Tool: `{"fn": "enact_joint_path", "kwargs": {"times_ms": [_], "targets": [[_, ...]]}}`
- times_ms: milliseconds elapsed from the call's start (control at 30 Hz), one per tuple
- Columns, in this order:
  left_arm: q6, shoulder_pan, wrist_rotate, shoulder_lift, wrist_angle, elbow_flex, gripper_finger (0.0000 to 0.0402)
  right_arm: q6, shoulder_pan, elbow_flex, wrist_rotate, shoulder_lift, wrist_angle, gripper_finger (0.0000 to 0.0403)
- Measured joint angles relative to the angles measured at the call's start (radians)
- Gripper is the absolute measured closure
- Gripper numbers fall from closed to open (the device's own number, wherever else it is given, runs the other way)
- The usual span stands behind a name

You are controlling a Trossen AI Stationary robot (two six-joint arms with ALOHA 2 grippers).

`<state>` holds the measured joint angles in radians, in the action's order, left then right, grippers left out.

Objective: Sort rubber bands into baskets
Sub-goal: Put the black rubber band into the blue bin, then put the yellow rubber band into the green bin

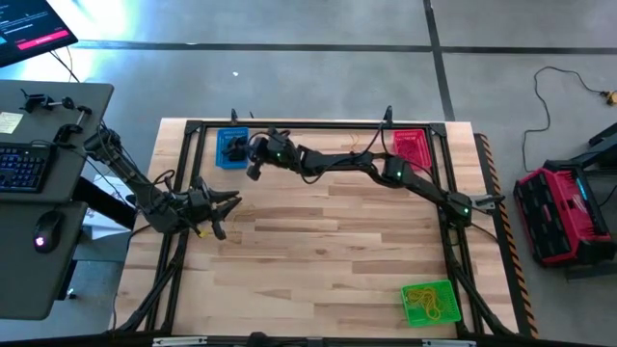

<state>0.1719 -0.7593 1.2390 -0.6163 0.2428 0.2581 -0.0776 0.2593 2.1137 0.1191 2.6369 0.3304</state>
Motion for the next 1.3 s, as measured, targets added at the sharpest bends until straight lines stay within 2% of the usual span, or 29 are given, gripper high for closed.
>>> {"fn": "enact_joint_path", "kwargs": {"times_ms": [433,633,900,1000,1300], "targets": [[0.000,0.000,-0.004,0.000,-0.001,0.000,0.0326,0.026,0.003,-0.001,-0.012,0.031,-0.009,0.0403],[0.001,0.000,-0.034,0.000,-0.001,0.000,0.0326,0.032,0.002,-0.001,-0.017,0.031,-0.080,0.0403],[0.001,0.000,-0.035,0.000,-0.001,0.000,0.0326,0.036,-0.007,-0.001,-0.019,0.031,-0.056,0.0400],[0.001,0.000,-0.035,0.000,-0.002,0.000,0.0326,0.037,-0.007,-0.001,-0.019,0.031,-0.055,0.0382],[0.001,0.000,-0.035,0.000,-0.002,0.000,0.0326,0.051,-0.006,-0.001,-0.018,0.030,-0.044,0.0286]]}}
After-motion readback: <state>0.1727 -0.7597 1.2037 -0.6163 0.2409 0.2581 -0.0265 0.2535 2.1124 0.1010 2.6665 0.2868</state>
